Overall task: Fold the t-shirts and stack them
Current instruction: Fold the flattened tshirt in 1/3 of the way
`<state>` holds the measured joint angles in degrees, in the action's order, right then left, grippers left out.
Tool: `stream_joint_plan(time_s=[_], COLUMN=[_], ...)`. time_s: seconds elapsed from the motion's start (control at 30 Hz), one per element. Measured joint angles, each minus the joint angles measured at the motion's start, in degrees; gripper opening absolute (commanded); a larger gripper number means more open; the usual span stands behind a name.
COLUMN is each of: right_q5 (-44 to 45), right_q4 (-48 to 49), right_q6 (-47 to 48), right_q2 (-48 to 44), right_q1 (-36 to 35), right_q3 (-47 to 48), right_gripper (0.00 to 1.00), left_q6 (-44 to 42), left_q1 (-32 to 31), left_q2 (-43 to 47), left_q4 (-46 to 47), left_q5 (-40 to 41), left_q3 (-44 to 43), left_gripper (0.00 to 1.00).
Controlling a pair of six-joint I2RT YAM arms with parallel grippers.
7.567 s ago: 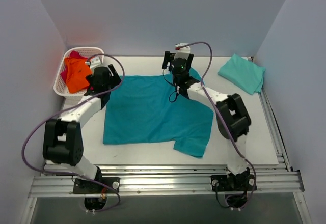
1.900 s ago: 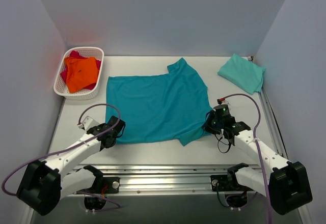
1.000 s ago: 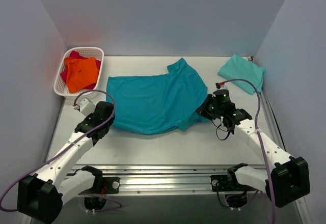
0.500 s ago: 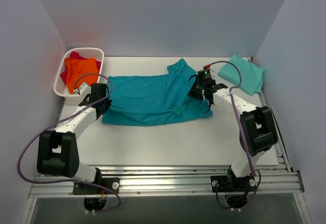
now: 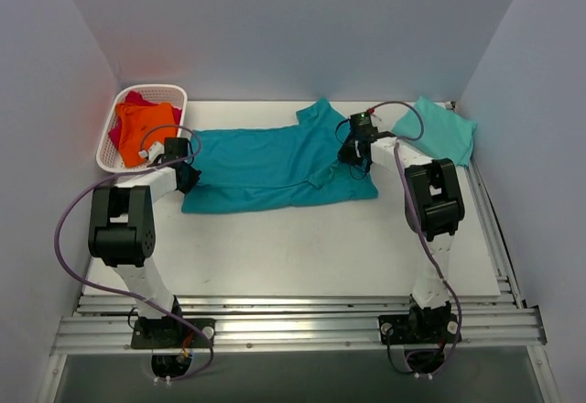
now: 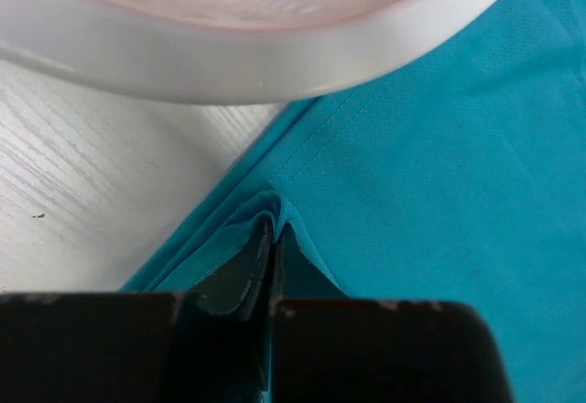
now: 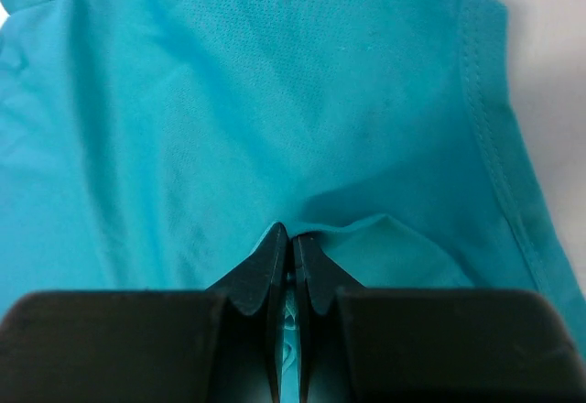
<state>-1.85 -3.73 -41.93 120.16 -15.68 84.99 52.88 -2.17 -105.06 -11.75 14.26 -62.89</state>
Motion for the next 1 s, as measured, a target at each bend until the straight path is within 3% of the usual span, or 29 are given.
stream_joint_plan(time_s=[0.27, 0.6, 0.7, 0.73, 0.8, 0.83, 0.9, 1.0], right_q5=[1.2, 1.4, 1.3, 1.1, 0.3, -0.3, -0.2, 1.2], right_q4=[0.0, 0.1, -0.1, 0.2, 0.5, 1.0, 1.4, 1.0], right_q6=[0.2, 0.0, 0.0, 0.0, -0.4, -0.3, 0.7, 1.6], right_q2=[0.1, 7.9, 9.0, 9.6, 10.7, 11.0, 11.0, 10.8], right_q1=[1.5, 2.6, 2.6, 2.6, 2.6, 2.6, 2.4, 2.4], right_q3=[2.0, 8.7, 10.1, 10.6, 12.8, 13.6, 14.8, 14.8], right_gripper=[0.0, 0.0, 0.0, 0.19, 0.58, 0.83, 0.93, 0.94], left_q6=[-1.1, 0.3, 0.9, 0.9, 1.2, 1.6, 1.8, 2.2], left_q1=[0.9, 1.3, 2.0, 2.3, 2.7, 2.8, 2.9, 3.1], left_q2=[-2.0, -6.1, -6.8, -6.9, -7.2, -7.2, -7.2, -7.1], left_q4=[0.5, 0.3, 0.3, 0.2, 0.3, 0.5, 1.1, 1.8], left_q5=[-0.9, -1.0, -1.0, -1.0, -1.2, -1.3, -1.3, -1.3], left_q3=[-4.8, -7.1, -7.9, -8.1, -8.5, -8.7, -9.2, -9.3], left_gripper=[0.02, 0.04, 0.12, 0.32, 0.51, 0.69, 0.77, 0.82])
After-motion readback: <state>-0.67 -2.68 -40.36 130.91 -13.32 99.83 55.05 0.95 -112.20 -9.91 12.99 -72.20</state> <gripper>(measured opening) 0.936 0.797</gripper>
